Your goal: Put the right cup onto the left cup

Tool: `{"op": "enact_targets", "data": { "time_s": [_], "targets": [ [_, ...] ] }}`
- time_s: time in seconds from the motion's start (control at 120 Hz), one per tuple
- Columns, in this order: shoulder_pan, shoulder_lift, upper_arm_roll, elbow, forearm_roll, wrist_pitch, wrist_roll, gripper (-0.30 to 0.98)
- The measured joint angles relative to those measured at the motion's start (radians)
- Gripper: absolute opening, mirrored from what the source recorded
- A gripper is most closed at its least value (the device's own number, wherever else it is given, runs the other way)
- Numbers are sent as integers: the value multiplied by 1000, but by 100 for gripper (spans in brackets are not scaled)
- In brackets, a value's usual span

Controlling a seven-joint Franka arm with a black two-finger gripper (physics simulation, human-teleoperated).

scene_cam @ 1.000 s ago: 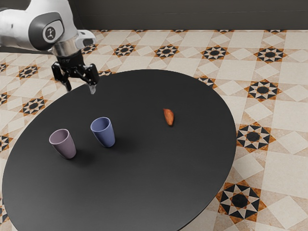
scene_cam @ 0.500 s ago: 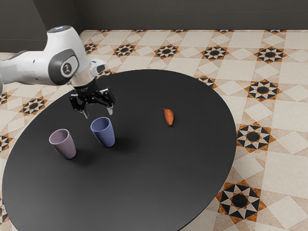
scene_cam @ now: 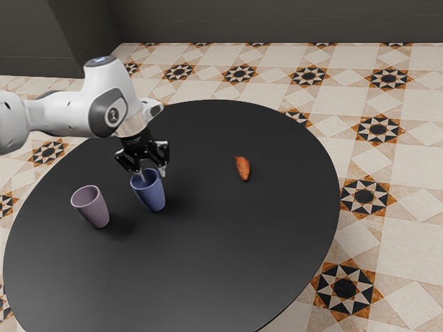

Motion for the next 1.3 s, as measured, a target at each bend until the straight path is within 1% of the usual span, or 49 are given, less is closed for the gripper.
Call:
{"op": "enact_targets", "data": {
  "time_s": [0.083,0.175,0.342,0.617,0.75,0.85,1.158,1.25,1.3],
  "targets": [
    [-9,5,0,-3,-1,7,-11,21],
    [-6,11,0,-7,-10,12,-22,16],
    [2,25,0,-10,-24,18,-39,12],
    [0,41,0,-29,-36,39,-59,9],
    [0,40,0,-29,-38,45,-68,0],
    [1,38,0,-28,-38,47,-75,-4],
    [2,33,1,-28,-32,39,-95,-9],
    [1,22,1,-22,-20,18,-102,-9],
    [0,11,1,-15,-3,1,-106,-9]
  ]
}}
